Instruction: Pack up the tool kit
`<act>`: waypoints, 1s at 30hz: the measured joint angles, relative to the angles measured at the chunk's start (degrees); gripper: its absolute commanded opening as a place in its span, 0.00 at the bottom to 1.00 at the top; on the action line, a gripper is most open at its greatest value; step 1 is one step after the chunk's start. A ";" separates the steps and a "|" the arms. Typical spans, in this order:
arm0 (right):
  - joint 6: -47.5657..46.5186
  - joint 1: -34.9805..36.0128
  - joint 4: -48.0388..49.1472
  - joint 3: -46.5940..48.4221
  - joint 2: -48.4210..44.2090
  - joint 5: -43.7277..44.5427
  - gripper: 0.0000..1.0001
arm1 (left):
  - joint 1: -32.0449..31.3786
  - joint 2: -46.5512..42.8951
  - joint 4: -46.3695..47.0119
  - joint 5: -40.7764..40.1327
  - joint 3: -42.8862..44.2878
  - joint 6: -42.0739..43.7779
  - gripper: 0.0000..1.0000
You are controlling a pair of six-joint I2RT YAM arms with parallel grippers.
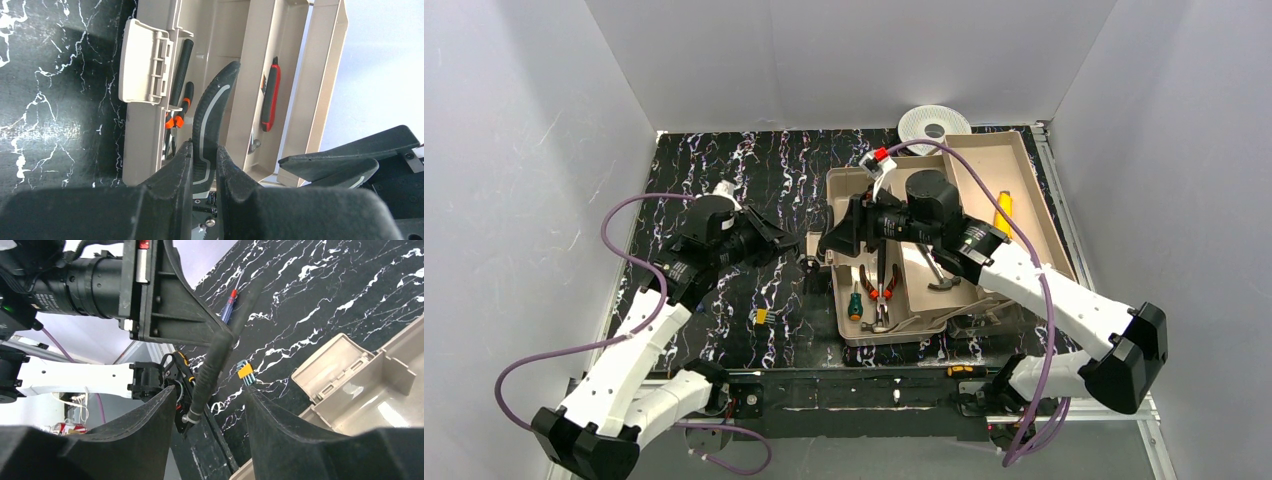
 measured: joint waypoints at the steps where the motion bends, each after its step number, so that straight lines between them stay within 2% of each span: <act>1: 0.00 0.09 0.37 0.24 0.28 0.02 0.54 | 0.00 0.37 0.24 0.44 0.00 -0.07 0.00; 5: -0.28 0.37 0.59 1.90 1.73 0.90 0.36 | -0.02 1.33 1.49 2.34 0.00 -0.48 0.00; 8: 0.02 0.44 0.63 2.51 2.45 1.33 0.06 | -0.07 1.66 2.78 2.93 -0.04 -0.59 0.00; 9: 0.15 0.44 0.52 2.67 2.54 1.46 0.01 | -0.07 1.79 3.28 3.04 -0.15 -0.61 0.00; 10: 0.44 0.44 0.22 2.80 2.58 2.43 0.01 | -0.02 1.81 3.69 2.97 -0.33 -0.52 0.00; 11: 0.48 0.44 -0.44 2.93 2.58 3.32 0.01 | 0.00 1.79 4.15 2.99 -0.68 -0.50 0.04; 13: 0.98 0.28 -1.53 3.04 2.62 4.83 0.01 | 0.00 1.88 5.81 3.06 -1.57 -0.37 0.37; 15: 1.11 0.42 -2.73 3.04 2.60 6.23 0.01 | -0.02 1.86 6.58 3.45 -2.36 0.63 0.62; 17: 1.01 0.48 -4.33 3.04 2.60 8.04 0.01 | -0.20 1.70 7.52 4.87 -2.69 1.90 0.78; 19: 0.57 0.50 -6.58 3.06 2.38 10.32 0.01 | -0.44 1.03 8.37 5.40 -2.73 3.13 0.90; 21: -0.48 0.50 -9.22 3.30 1.81 13.07 0.01 | -0.52 -0.17 8.39 5.35 -2.71 4.61 0.98; 25: -3.37 0.50 -15.87 5.49 -0.48 20.52 0.01 | -0.52 -1.70 7.69 4.66 -2.58 7.87 0.98; 30: -9.51 0.50 -26.08 13.55 -4.50 35.47 0.01 | -0.52 -1.81 6.29 4.81 -2.45 13.40 0.98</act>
